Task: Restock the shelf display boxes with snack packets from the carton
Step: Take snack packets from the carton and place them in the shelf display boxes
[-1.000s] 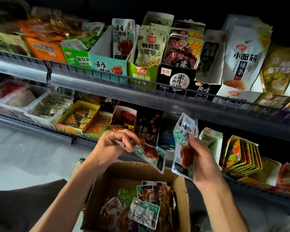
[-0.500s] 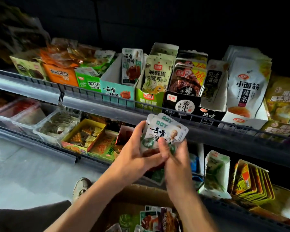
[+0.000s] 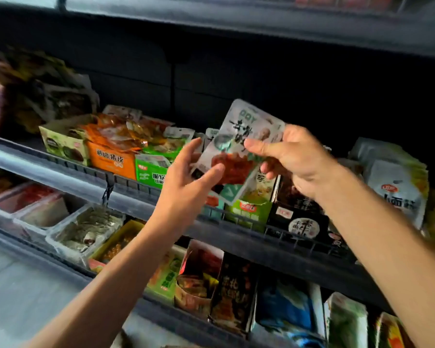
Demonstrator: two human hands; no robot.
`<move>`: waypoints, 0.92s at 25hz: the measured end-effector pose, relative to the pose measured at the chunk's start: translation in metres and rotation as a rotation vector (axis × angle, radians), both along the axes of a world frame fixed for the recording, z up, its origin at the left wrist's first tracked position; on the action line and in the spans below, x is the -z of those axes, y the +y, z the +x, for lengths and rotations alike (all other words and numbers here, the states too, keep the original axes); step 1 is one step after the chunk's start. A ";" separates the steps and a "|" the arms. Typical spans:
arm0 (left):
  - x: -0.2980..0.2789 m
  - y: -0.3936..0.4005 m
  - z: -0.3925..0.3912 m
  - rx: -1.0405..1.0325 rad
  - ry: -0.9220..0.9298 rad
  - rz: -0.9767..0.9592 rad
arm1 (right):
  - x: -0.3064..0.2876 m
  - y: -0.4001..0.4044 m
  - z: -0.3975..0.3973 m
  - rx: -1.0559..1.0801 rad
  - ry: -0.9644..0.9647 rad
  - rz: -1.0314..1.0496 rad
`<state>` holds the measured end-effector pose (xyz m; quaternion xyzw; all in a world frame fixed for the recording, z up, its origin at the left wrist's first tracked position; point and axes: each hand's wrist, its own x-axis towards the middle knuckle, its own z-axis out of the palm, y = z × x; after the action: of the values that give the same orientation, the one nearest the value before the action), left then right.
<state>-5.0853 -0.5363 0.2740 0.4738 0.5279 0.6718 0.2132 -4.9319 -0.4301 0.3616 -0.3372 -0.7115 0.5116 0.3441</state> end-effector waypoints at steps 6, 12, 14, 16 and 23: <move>0.044 0.037 -0.056 -0.303 0.714 -0.309 | -0.006 0.085 -0.092 0.155 -0.284 0.123; 0.060 0.041 -0.074 -0.267 0.829 -0.278 | 0.029 0.103 -0.139 0.138 -0.933 0.656; 0.062 0.041 -0.073 -0.253 0.855 -0.280 | 0.027 0.104 -0.136 0.224 -1.175 1.005; 0.062 0.039 -0.072 -0.247 0.868 -0.287 | 0.025 0.106 -0.132 0.264 -1.286 1.040; 0.061 0.036 -0.067 -0.260 0.895 -0.296 | 0.039 0.104 -0.119 0.341 -1.277 1.028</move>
<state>-5.1526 -0.5002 0.2133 0.6107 0.7126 0.3410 -0.0552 -5.0508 -0.3263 0.3223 -0.4663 -0.8535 -0.2251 0.0584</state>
